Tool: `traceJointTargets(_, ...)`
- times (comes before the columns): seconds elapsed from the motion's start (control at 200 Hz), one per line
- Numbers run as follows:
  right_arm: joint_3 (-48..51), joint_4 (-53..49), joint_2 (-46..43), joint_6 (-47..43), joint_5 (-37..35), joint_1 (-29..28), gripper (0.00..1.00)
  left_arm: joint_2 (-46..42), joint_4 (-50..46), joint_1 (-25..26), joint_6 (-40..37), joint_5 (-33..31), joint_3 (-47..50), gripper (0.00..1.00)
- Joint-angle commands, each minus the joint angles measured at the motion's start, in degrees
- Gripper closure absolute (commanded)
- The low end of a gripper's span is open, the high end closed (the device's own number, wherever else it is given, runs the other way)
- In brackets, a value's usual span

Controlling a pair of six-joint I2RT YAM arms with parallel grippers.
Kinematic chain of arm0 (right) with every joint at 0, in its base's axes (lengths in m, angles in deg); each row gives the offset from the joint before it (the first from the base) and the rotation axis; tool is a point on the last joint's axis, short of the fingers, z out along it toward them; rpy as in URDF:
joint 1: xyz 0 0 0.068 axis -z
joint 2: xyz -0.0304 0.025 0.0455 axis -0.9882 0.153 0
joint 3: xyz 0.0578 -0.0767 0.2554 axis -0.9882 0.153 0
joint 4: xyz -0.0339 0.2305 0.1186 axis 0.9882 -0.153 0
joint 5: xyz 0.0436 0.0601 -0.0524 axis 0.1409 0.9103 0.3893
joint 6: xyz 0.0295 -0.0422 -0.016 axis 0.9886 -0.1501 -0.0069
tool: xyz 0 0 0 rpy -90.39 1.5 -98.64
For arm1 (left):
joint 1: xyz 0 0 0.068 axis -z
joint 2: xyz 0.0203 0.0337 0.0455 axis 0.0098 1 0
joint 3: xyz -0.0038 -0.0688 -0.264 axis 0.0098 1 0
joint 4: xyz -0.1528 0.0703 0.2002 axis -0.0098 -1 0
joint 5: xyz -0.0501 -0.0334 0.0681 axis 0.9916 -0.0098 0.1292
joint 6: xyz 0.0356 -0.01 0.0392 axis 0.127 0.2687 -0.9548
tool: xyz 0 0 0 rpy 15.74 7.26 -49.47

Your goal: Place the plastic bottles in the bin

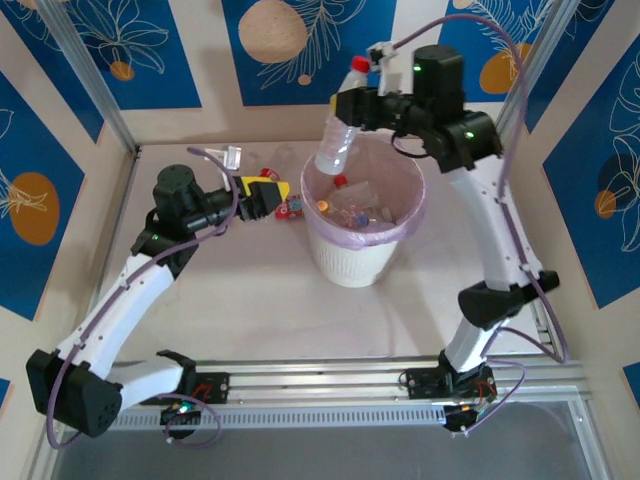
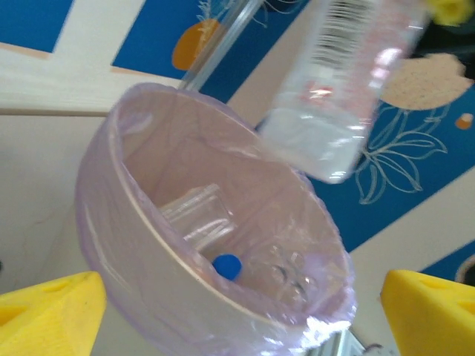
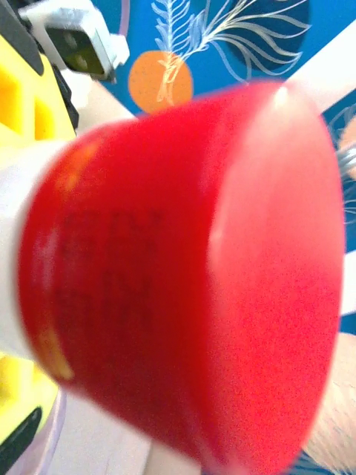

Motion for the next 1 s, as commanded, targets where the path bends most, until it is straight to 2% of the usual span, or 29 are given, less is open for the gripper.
traceJointTargets(0.0,2.5,0.1,-4.4,-3.6,-0.5,2.2,0.67,3.2,-9.2,1.9,-4.3,-8.2,-5.4,0.07)
traceJointTargets(0.09,2.5,-4.9,-4.8,-9.0,-1.7,3.8,0.68,5.7,-12.7,4.4,-6.4,-13.7,-8.7,0.07)
traceJointTargets(0.255,4.6,-12.4,-5.3,-21.2,-9.7,3.8,0.69,11.1,-17.6,8.2,-10.3,-19.5,-14.5,0.07)
traceJointTargets(0.4,8.9,-11.8,-6.0,-26.6,-15.3,3.5,0.70,15.0,-21.0,10.9,-12.6,-23.6,-17.8,0.07)
traceJointTargets(0.63,14.8,-9.1,-5.0,-33.4,-20.1,1.6,0.70,19.5,-25.1,12.9,-13.7,-29.6,-20.4,0.09)
traceJointTargets(0.78,18.6,-7.0,-3.6,-37.4,-22.8,-0.2,0.70,20.5,-24.7,12.9,-13.3,-30.1,-20.3,0.11)
traceJointTargets(0.995,24.8,-4.5,-3.3,-40.9,-22.6,-1.3,0.69,20.7,-24.5,12.9,-13.1,-29.9,-20.1,0.12)
